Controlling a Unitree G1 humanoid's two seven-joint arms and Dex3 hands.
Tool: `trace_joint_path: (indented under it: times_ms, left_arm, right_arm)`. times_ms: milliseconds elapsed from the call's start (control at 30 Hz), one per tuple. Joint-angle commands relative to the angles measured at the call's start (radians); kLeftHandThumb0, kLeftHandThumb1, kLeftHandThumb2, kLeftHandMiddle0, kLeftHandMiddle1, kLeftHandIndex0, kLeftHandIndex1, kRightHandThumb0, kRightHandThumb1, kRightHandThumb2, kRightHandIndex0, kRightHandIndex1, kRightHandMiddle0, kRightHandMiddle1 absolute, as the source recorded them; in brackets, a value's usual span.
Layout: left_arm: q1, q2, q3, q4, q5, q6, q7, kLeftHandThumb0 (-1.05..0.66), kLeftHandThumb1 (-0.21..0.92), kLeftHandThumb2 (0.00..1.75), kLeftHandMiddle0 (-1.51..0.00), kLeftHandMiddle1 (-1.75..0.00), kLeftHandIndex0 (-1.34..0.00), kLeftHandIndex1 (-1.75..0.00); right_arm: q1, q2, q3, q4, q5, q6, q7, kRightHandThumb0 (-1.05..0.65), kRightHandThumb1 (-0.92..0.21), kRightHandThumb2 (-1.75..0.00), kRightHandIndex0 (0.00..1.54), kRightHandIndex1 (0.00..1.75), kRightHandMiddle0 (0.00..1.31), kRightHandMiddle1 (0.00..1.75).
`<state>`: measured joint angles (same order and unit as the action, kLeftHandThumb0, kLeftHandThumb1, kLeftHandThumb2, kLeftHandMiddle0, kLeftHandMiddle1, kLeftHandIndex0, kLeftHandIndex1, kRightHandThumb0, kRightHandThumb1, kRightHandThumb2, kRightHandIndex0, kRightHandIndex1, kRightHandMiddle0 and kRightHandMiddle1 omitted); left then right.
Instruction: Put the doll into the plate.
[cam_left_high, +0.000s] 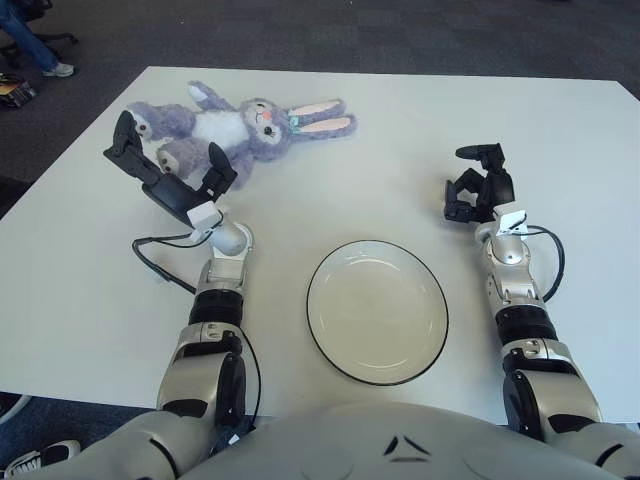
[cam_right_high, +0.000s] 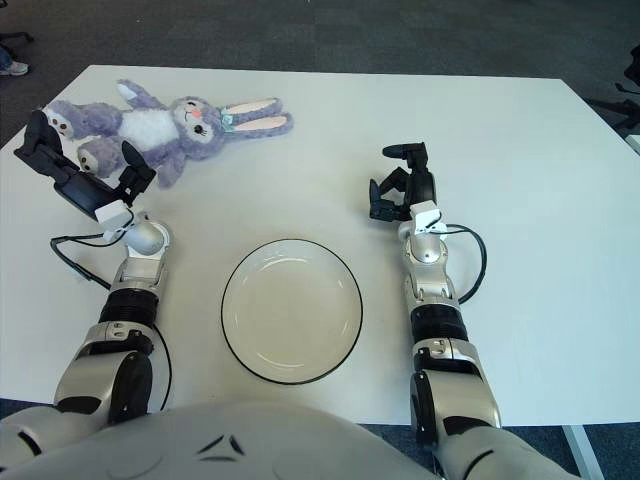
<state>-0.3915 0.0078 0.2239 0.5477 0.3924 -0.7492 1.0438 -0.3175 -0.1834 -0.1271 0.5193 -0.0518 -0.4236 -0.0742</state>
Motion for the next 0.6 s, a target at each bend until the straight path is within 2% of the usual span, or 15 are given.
trace_joint_path:
  times_ms: [0, 367, 567]
  left_arm:
    - [0.027, -0.016, 0.006, 0.028, 0.000, 0.026, 0.020, -0.51, 0.47, 0.92, 0.00, -0.61, 0.00, -1.06]
    - [0.004, 0.008, 0.030, 0.069, -0.057, 0.039, -0.004, -0.49, 0.45, 0.92, 0.00, -0.66, 0.00, -1.00]
    - [-0.005, 0.010, 0.044, 0.067, -0.126, 0.113, -0.066, -0.50, 0.47, 0.89, 0.00, -0.69, 0.00, -0.99]
  right_arm:
    - [0.035, 0.009, 0.003, 0.017, 0.006, 0.011, 0.006, 0.49, -0.24, -1.40, 0.66, 1.75, 0.00, 1.49]
    - [0.035, 0.009, -0.001, 0.017, 0.010, 0.022, 0.014, 0.50, -0.21, -1.45, 0.69, 1.75, 0.00, 1.49]
    - [0.035, 0.009, -0.002, 0.015, 0.011, 0.028, 0.014, 0.51, -0.20, -1.46, 0.70, 1.75, 0.00, 1.47]
